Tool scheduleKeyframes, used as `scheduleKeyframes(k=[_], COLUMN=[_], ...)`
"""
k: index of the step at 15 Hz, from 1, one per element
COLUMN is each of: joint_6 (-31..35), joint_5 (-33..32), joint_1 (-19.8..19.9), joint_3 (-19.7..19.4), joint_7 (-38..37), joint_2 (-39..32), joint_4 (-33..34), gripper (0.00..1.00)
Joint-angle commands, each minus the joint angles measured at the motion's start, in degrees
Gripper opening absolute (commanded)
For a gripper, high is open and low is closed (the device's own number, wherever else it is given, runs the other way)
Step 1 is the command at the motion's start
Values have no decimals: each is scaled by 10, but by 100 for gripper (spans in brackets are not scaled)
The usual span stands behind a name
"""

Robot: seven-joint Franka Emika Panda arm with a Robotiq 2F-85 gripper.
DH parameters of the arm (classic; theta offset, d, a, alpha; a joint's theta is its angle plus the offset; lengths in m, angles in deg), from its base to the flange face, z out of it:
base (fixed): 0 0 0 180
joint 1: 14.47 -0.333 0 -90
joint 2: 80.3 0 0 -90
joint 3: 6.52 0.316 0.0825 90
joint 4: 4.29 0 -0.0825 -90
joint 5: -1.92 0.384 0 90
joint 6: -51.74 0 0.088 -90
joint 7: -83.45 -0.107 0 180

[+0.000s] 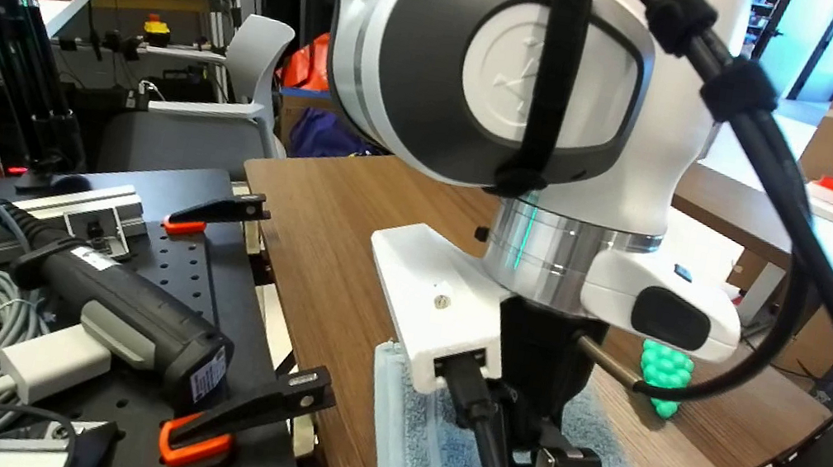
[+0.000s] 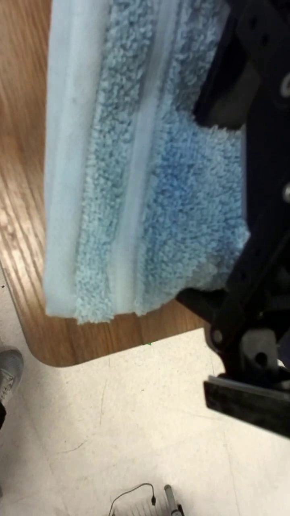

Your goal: Wipe the cloth on the table

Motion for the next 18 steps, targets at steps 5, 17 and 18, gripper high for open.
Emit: scheduleKeyframes(k=[5,17,18], joint_6=[-36,-146,-147], joint_5=[18,98,98], joint_1=[6,-39,-41], joint_3=[96,167,165], joint_7=[31,-65,-73], joint_2=[-23,-109,-114], joint_4=[20,228,239], gripper=[100,100,100])
